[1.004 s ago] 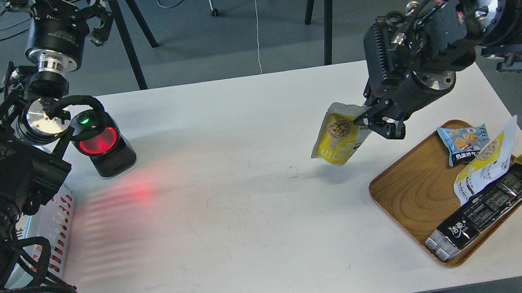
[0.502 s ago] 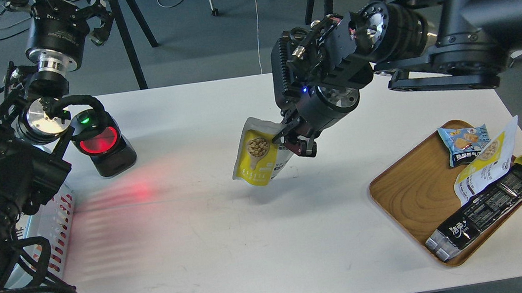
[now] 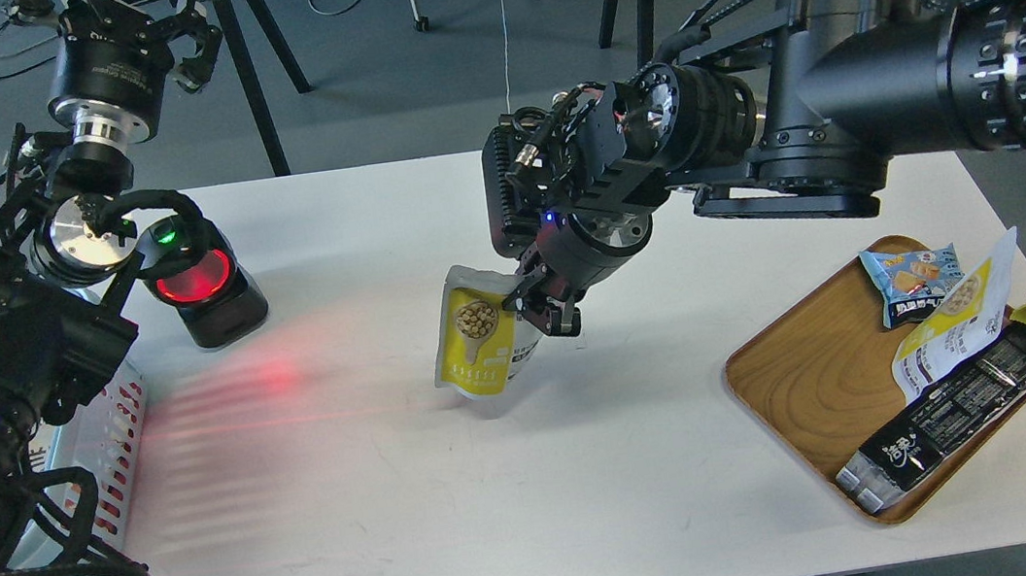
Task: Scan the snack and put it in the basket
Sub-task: 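Lift the yellow pouch and carry it toward the table center, then release the pouch on the table and raise the right gripper, then withdraw the right arm away from the table, then reach the left gripper to the yellow pouch and grasp it, then lift the pouch and carry it past the barcode scanner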
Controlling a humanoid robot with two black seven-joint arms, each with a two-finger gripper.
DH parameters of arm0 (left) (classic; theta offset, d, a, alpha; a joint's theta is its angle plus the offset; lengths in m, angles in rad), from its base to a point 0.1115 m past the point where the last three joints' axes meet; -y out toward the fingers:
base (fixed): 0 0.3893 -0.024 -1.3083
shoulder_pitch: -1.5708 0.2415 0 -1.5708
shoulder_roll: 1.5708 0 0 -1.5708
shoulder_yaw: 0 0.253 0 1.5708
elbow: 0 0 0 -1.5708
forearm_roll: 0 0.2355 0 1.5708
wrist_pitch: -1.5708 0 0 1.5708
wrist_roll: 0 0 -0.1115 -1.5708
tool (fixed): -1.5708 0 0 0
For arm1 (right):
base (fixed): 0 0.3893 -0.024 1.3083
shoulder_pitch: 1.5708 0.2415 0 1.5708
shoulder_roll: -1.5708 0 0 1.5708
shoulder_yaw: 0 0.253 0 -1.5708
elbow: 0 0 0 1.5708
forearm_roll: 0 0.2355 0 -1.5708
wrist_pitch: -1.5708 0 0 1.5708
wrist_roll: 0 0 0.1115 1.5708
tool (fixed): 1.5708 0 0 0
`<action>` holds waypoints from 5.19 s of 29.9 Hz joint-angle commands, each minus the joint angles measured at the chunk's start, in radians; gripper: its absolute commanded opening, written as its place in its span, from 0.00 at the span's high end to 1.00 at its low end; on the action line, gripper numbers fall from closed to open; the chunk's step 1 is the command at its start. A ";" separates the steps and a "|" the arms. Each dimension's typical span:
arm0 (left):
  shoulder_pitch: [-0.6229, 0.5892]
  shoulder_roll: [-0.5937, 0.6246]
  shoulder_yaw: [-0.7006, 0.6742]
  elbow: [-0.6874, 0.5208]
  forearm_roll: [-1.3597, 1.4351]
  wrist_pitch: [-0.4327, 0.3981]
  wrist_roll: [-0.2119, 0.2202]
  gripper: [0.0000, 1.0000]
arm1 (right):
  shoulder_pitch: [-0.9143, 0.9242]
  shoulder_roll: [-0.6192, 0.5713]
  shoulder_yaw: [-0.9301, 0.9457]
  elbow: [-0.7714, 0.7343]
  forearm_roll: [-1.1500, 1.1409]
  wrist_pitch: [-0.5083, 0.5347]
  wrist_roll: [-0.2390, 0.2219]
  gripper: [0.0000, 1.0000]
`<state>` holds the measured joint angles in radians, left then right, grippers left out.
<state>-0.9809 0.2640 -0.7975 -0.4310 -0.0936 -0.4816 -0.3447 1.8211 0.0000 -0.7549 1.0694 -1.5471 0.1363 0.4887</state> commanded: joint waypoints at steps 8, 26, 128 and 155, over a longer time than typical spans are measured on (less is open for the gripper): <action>0.001 -0.003 0.000 0.000 0.000 0.000 0.000 0.00 | -0.008 0.000 -0.001 -0.003 -0.002 0.000 0.000 0.98; 0.004 0.001 0.000 0.000 0.000 0.000 0.000 0.00 | 0.026 0.000 0.041 0.044 0.064 0.005 0.000 0.73; -0.142 0.155 0.650 -0.936 2.275 -0.007 0.061 0.47 | -0.887 -0.293 1.313 -0.634 1.966 0.352 -0.119 0.00; -0.120 0.146 0.666 -0.919 2.275 -0.007 0.058 0.90 | -0.873 -0.293 1.313 -0.631 1.966 0.352 -0.118 0.00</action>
<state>-1.1000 0.4068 -0.1321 -1.3525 2.1816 -0.4887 -0.2851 0.9471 -0.2930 0.5584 0.4373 0.4187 0.4888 0.3711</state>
